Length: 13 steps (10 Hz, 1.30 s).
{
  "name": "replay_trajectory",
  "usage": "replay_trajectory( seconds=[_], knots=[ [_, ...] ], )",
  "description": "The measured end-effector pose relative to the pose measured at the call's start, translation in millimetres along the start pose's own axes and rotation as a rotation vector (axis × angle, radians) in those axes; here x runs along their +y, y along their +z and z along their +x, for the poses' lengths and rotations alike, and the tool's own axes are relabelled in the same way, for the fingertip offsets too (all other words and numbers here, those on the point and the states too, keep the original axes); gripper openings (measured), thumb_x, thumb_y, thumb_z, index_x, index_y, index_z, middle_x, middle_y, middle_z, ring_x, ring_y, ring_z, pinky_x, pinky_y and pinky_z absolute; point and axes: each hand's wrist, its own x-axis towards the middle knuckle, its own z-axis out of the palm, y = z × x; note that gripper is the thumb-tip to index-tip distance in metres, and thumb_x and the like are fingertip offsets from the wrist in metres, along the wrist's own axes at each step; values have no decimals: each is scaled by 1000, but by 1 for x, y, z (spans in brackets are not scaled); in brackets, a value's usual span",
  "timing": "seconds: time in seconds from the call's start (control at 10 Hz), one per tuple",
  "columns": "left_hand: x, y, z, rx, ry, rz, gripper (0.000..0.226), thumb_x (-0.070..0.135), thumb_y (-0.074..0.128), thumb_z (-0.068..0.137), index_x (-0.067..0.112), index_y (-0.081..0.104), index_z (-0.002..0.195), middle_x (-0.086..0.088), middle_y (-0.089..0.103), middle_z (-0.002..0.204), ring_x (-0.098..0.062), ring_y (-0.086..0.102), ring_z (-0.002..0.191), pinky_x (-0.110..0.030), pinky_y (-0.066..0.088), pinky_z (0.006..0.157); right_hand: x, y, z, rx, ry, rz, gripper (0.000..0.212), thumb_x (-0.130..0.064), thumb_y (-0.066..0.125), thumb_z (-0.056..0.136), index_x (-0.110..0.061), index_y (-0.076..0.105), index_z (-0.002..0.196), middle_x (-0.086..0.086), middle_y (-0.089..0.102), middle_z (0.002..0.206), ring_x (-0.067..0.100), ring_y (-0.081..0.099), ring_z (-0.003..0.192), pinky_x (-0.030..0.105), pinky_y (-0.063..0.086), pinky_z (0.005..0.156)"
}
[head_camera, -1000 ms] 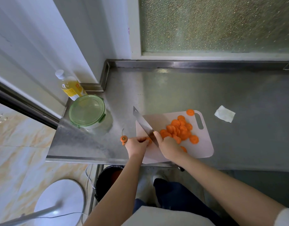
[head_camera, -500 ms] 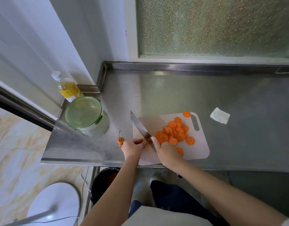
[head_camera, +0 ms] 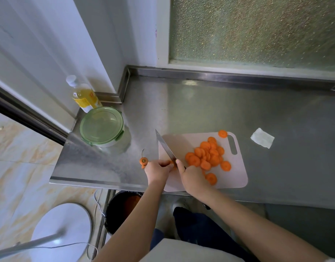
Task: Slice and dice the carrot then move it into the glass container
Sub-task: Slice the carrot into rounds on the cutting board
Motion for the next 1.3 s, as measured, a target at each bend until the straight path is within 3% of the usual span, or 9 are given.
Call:
replay_trajectory(
  seconds=[0.1,0.2,0.3,0.5,0.6,0.8,1.0,1.2,1.3],
  knots=[
    [-1,0,0,-2,0,6,17,13,74,79,6,73,94,-3,70,91,-5,55,76,-7,37,62,-1,7,3,101,16,-14,40,-19,25,104,-25,22,144,16,57,99,19,58,86,25,36,65],
    [-1,0,1,2,14,13,13,12,74,79,5,73,89,3,65,79,2,52,68,-1,35,53,3,12,9,44,-16,-139,45,-18,26,104,-11,21,148,16,57,102,19,58,88,21,43,69],
    [-1,-1,2,-18,25,18,12,12,74,79,7,73,89,2,66,80,4,52,67,2,37,53,2,7,12,-16,21,14,58,-49,29,100,0,58,114,0,40,68,9,35,58,20,30,54],
    [-2,-3,3,-28,33,24,14,13,74,78,8,74,91,0,70,86,1,55,71,-1,39,56,-6,9,14,77,12,-223,53,-13,19,105,-8,-6,151,20,56,121,27,58,86,26,22,46],
    [-3,-4,2,-34,67,45,15,12,74,77,6,73,91,-1,68,85,1,54,70,1,38,57,-7,6,12,28,49,-133,50,-24,23,105,-5,13,151,23,58,118,31,61,102,28,36,56],
    [-3,-6,5,-54,79,52,13,11,74,78,8,71,90,2,65,79,4,54,65,1,40,55,-1,11,16,68,9,-114,58,-9,24,104,-10,-10,151,18,54,126,27,61,105,30,46,68],
    [-11,-4,3,-36,56,23,18,21,73,80,14,71,97,1,71,90,-8,64,81,-15,48,73,-1,6,19,50,7,-68,52,-15,28,104,-9,9,152,22,53,125,32,57,108,34,44,81],
    [-8,-1,-2,17,-15,-13,15,19,73,79,14,74,93,1,71,89,-9,63,85,-16,43,74,2,-1,23,42,-27,-29,63,-48,29,100,9,51,117,15,53,99,34,55,107,37,41,88],
    [-3,-1,-4,5,-29,-42,11,14,72,80,12,74,90,0,70,86,-11,62,82,-14,42,69,-2,-7,23,26,-77,-82,58,-41,31,102,8,43,129,21,55,118,31,55,107,33,40,84]
  ],
)
